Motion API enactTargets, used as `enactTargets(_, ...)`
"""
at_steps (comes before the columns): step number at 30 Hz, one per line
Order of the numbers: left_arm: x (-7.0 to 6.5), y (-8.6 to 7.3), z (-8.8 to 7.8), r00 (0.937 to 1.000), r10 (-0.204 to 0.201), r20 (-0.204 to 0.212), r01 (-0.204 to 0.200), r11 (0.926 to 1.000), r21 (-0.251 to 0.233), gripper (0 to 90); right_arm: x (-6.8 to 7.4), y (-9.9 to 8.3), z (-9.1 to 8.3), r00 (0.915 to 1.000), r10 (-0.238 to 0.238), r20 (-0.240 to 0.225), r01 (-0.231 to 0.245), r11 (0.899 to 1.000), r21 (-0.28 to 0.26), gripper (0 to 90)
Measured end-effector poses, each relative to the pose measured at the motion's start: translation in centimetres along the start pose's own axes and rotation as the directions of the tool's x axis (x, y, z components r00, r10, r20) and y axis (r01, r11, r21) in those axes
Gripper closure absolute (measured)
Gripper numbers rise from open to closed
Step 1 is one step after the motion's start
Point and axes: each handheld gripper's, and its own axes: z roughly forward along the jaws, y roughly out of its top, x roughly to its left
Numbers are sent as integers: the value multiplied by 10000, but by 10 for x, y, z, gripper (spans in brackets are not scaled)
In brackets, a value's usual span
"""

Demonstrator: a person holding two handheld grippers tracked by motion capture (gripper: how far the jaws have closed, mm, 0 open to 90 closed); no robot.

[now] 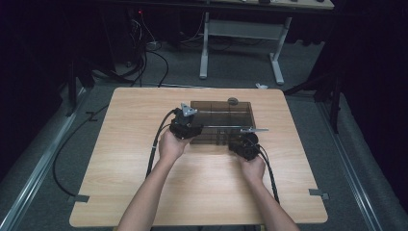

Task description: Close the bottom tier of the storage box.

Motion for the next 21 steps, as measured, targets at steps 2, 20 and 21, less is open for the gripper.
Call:
enactTargets(2,0,0,0,10000,0,-1,0,10000,1,529,0,2,1,10000,-36,45,36,10000,8,892)
enactTargets(20,0,0,0,10000,-1,-5,1,10000,-7,529,-4,-10,-17,9975,-641,294,644,9979,-112,817)
enactTargets(21,0,0,0,10000,1,-9,-1,10000,-9,529,-6,-11,-20,9966,-741,363,748,9971,-161,815)
